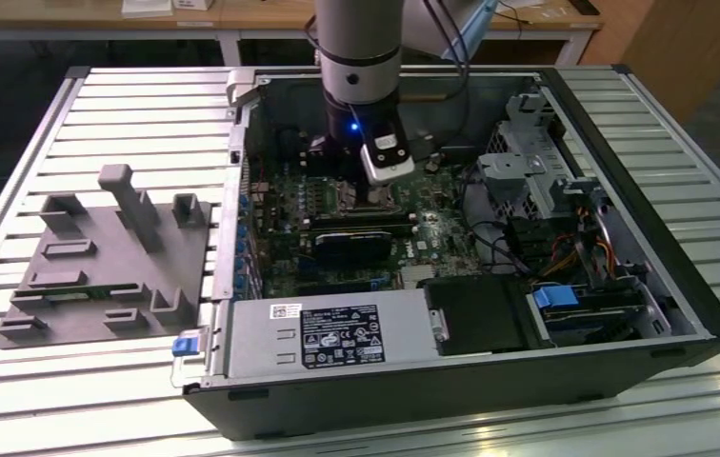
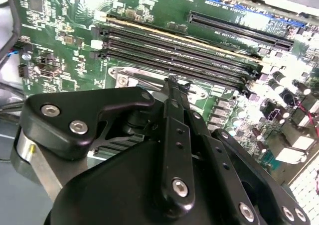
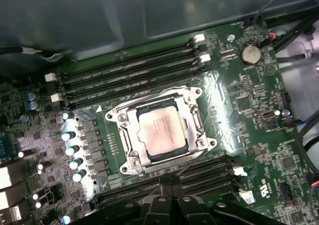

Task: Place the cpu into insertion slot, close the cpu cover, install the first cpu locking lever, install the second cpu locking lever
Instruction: 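Install the second cpu locking lever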

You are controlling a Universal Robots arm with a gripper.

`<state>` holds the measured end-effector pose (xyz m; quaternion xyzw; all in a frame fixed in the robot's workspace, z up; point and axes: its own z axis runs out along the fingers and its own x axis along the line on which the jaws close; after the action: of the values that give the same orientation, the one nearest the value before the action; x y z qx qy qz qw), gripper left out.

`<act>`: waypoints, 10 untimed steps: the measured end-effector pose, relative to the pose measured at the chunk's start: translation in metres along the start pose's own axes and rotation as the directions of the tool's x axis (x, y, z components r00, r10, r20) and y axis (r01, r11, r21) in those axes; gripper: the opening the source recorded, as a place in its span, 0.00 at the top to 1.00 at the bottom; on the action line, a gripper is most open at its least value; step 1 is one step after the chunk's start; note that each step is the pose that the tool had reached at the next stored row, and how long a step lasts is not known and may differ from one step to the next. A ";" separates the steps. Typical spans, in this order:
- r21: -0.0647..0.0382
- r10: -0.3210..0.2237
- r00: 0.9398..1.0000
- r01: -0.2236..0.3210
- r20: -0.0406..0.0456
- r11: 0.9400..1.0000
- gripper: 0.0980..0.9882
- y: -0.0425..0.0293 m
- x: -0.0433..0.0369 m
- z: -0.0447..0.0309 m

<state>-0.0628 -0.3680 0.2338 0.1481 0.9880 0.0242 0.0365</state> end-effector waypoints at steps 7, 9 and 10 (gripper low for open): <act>-0.041 -0.009 1.000 0.008 -0.012 0.999 1.00 -0.0054 0.0002 0.0056; -0.060 -0.009 1.000 0.008 -0.018 0.998 1.00 -0.0068 0.0001 0.0064; -0.070 -0.009 1.000 0.007 -0.021 0.998 1.00 -0.0076 0.0000 0.0066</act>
<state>-0.0644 -0.3749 0.2267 0.1426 0.9875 0.0603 0.0311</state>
